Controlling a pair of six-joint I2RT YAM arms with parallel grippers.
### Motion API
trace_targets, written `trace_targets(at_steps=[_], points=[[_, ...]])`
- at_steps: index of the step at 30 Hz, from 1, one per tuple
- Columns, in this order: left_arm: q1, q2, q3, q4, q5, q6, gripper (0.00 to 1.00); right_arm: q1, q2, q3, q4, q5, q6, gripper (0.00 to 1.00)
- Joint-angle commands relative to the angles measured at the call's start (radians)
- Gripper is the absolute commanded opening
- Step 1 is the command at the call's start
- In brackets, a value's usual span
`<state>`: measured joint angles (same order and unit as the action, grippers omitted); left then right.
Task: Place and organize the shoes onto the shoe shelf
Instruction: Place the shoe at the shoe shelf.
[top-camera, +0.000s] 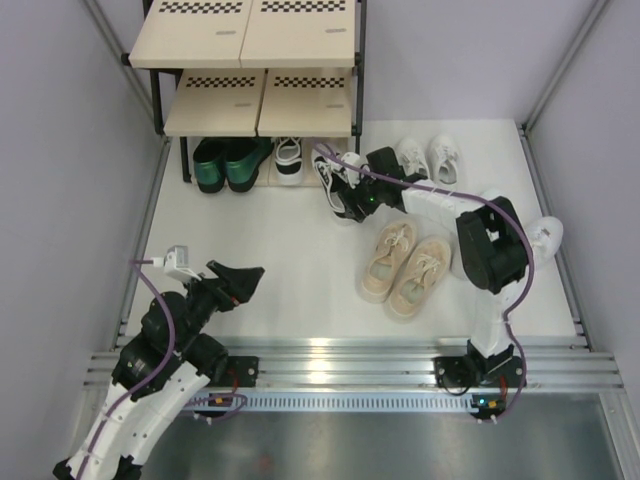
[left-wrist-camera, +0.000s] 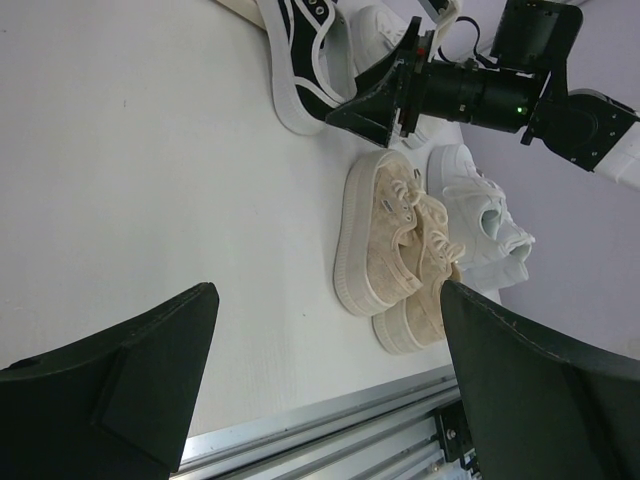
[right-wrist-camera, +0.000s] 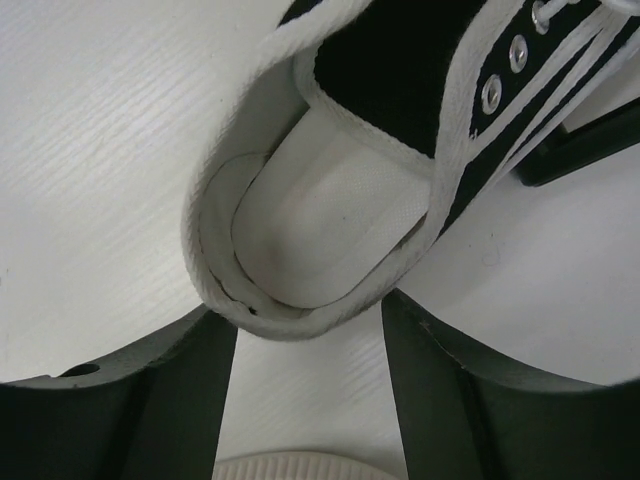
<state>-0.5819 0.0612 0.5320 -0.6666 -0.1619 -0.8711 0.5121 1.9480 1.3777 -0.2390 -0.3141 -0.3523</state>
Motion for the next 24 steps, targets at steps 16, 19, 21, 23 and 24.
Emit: trace_targets(at_steps=[16, 19, 21, 23, 24], points=[[0.004, 0.025, 0.045, 0.022, -0.031, -0.016, 0.98, 0.002, 0.019, 0.133, 0.202, -0.013, 0.148, 0.15], [0.004, 0.032, 0.043, 0.021, -0.037, -0.017, 0.98, 0.002, 0.029, 0.159, 0.208, -0.003, 0.148, 0.13], [0.004, 0.035, 0.043, 0.022, -0.039, -0.017, 0.98, 0.002, 0.034, 0.175, 0.219, 0.001, 0.148, 0.12], [0.004, 0.042, 0.043, 0.025, -0.042, -0.017, 0.98, 0.002, 0.048, 0.193, 0.221, 0.0, 0.15, 0.1], [0.004, 0.043, 0.04, 0.027, -0.042, -0.017, 0.98, 0.003, 0.055, 0.214, 0.215, 0.001, 0.15, 0.1]])
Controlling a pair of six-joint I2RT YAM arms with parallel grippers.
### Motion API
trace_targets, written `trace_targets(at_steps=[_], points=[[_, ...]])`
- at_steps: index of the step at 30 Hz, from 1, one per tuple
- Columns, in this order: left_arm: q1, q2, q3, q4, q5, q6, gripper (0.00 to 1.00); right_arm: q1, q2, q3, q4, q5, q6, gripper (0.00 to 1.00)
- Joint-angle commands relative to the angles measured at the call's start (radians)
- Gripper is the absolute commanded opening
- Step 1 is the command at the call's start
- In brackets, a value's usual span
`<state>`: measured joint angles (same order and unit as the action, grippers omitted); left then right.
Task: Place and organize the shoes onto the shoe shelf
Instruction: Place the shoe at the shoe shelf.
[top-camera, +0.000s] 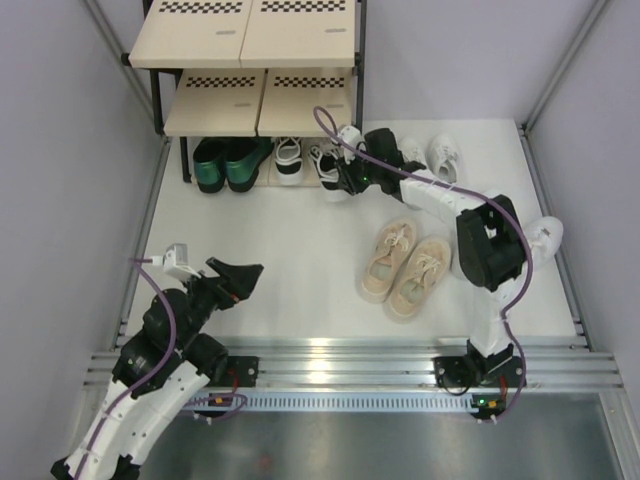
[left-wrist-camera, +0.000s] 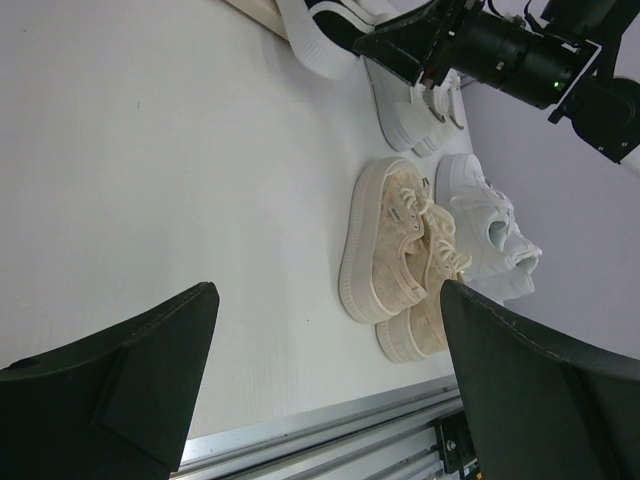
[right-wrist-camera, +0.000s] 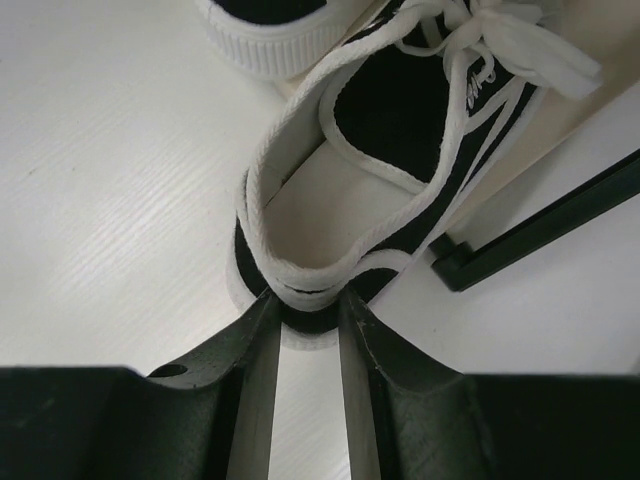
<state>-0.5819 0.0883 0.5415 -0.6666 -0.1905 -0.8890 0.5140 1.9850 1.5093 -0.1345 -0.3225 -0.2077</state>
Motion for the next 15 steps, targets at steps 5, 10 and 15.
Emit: trace_targets(at_steps=[5, 10, 15], points=[[0.004, 0.025, 0.029, 0.033, -0.017, 0.002, 0.98, 0.011, 0.067, 0.14, 0.099, 0.025, 0.01, 0.07], [0.004, 0.028, 0.031, 0.032, -0.02, 0.004, 0.98, 0.023, 0.107, 0.169, 0.093, 0.048, 0.008, 0.02], [0.004, 0.034, 0.037, 0.033, -0.021, 0.002, 0.98, 0.031, 0.12, 0.163, 0.093, 0.046, 0.007, 0.0]])
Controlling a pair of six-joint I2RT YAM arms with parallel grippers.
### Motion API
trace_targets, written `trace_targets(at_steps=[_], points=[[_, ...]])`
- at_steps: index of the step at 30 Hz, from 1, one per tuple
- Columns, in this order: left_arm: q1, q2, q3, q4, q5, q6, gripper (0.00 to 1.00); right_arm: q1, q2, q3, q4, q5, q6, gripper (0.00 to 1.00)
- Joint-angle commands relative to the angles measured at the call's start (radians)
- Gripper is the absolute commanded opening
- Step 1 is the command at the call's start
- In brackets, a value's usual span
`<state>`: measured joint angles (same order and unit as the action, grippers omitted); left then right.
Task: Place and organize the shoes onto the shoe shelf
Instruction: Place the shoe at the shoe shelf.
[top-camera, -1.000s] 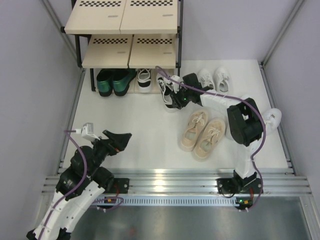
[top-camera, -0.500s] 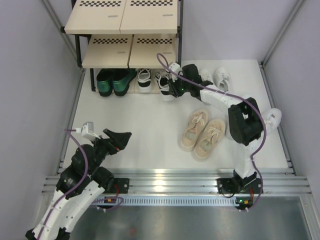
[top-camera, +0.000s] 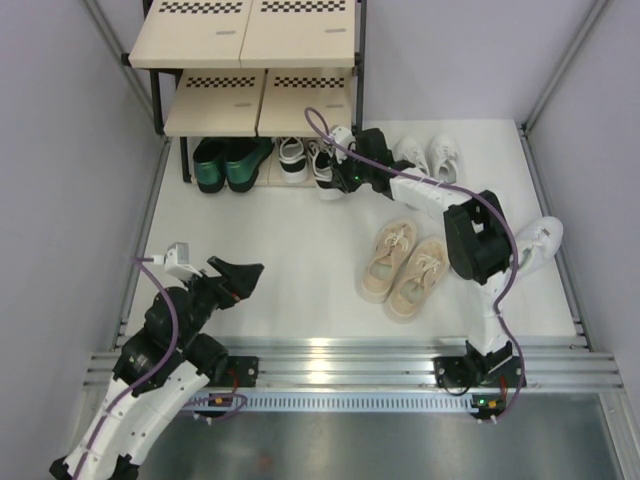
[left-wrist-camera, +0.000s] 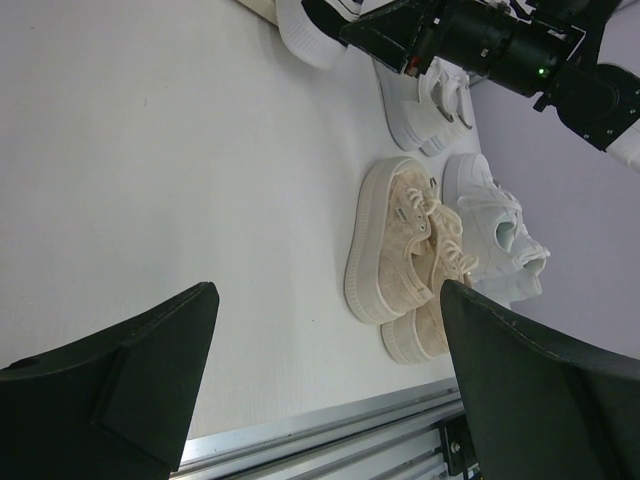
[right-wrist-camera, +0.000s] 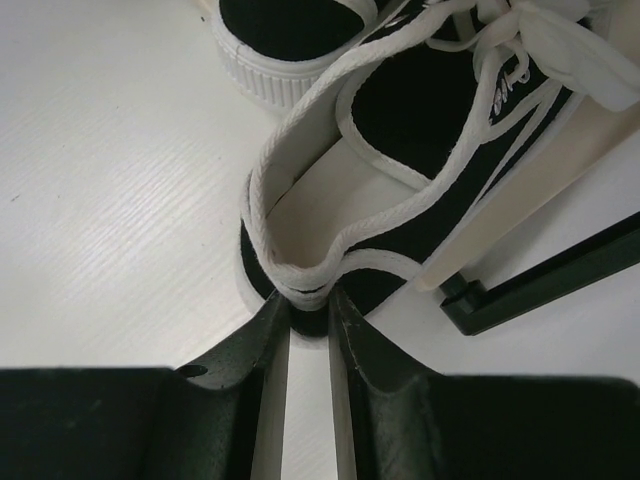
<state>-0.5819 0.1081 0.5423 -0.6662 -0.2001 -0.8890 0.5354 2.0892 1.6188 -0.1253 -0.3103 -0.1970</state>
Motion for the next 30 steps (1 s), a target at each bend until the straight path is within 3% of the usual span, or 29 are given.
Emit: trace_targets(at_steps=[1, 10, 16, 18, 22, 26, 27, 30], points=[[0.002, 0.018, 0.036, 0.031, -0.013, 0.004, 0.98, 0.011, 0.02, 0.052, 0.084, 0.043, -0.005, 0.0], [0.002, 0.025, 0.022, 0.039, -0.009, 0.004, 0.98, 0.018, 0.058, 0.07, 0.069, 0.031, -0.031, 0.03], [0.002, 0.082, -0.011, 0.128, 0.007, 0.028, 0.98, 0.026, 0.057, 0.062, 0.09, 0.01, -0.018, 0.02], [0.004, 0.139, -0.027, 0.18, 0.039, 0.019, 0.98, 0.034, 0.072, 0.093, 0.104, 0.097, 0.055, 0.0], [0.004, 0.154, -0.033, 0.189, 0.05, 0.012, 0.98, 0.041, 0.077, 0.096, 0.115, 0.129, 0.068, 0.0], [0.004, 0.14, -0.045, 0.189, 0.047, 0.009, 0.98, 0.046, 0.069, 0.087, 0.07, 0.088, 0.019, 0.17], [0.004, 0.139, -0.051, 0.189, 0.041, 0.01, 0.98, 0.044, 0.051, 0.073, 0.075, 0.085, -0.004, 0.27], [0.004, 0.136, -0.068, 0.203, 0.042, 0.001, 0.98, 0.037, -0.004, 0.004, 0.101, 0.054, -0.045, 0.37]])
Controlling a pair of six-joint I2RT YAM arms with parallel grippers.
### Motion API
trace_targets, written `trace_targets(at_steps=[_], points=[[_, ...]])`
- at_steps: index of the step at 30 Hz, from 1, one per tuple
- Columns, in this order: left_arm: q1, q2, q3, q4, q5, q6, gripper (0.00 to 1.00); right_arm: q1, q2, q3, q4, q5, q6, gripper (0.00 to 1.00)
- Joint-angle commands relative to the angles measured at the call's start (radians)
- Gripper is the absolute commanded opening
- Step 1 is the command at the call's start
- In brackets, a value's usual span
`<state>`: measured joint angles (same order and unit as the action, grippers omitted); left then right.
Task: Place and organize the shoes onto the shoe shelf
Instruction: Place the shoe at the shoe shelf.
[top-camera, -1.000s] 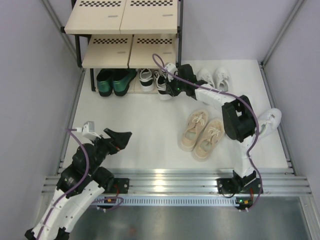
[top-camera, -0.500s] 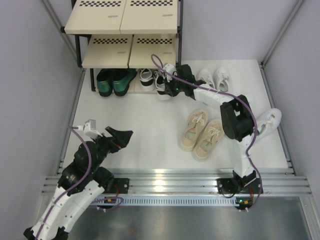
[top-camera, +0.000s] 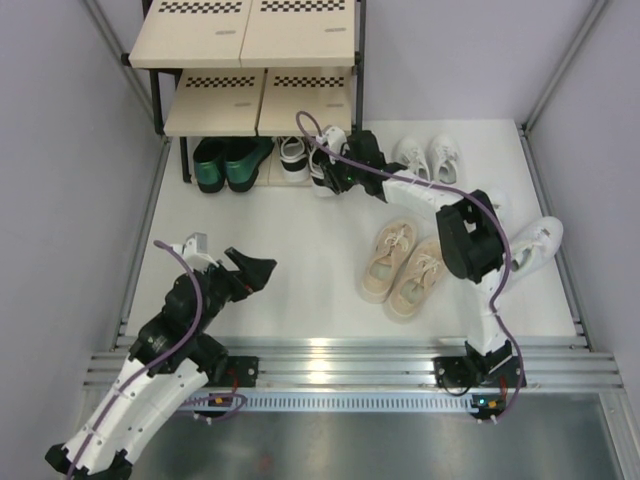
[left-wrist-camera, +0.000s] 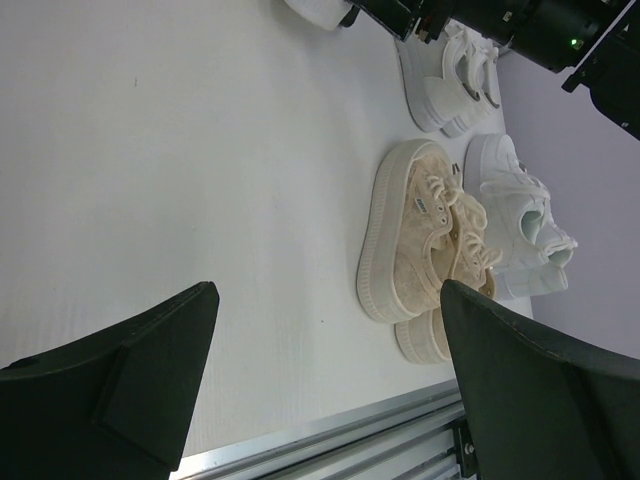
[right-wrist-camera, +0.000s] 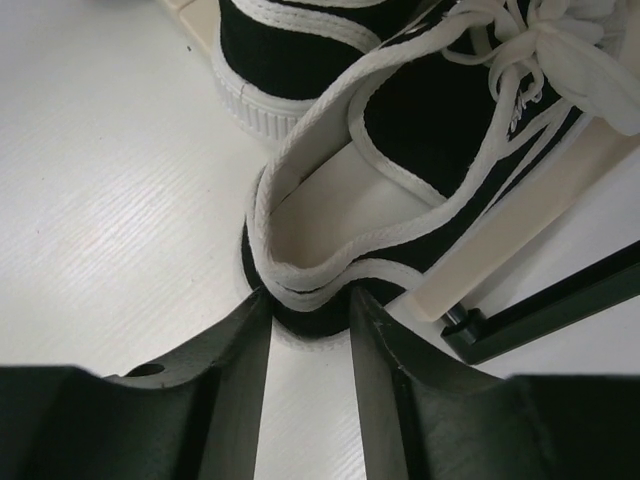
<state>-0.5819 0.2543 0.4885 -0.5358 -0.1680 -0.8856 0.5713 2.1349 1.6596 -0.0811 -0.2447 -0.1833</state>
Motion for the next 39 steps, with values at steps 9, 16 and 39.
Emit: trace_targets(at_steps=[9, 16, 39], points=[[0.002, -0.016, -0.054, 0.112, 0.036, -0.021, 0.98, -0.007, -0.104, -0.072, 0.02, -0.06, -0.136, 0.41], [0.004, -0.029, -0.073, 0.114, 0.035, -0.033, 0.98, -0.007, -0.069, -0.032, -0.008, -0.065, -0.101, 0.25], [0.004, -0.027, -0.1, 0.131, 0.024, -0.038, 0.98, 0.024, -0.006, 0.026, 0.116, 0.199, 0.035, 0.01]])
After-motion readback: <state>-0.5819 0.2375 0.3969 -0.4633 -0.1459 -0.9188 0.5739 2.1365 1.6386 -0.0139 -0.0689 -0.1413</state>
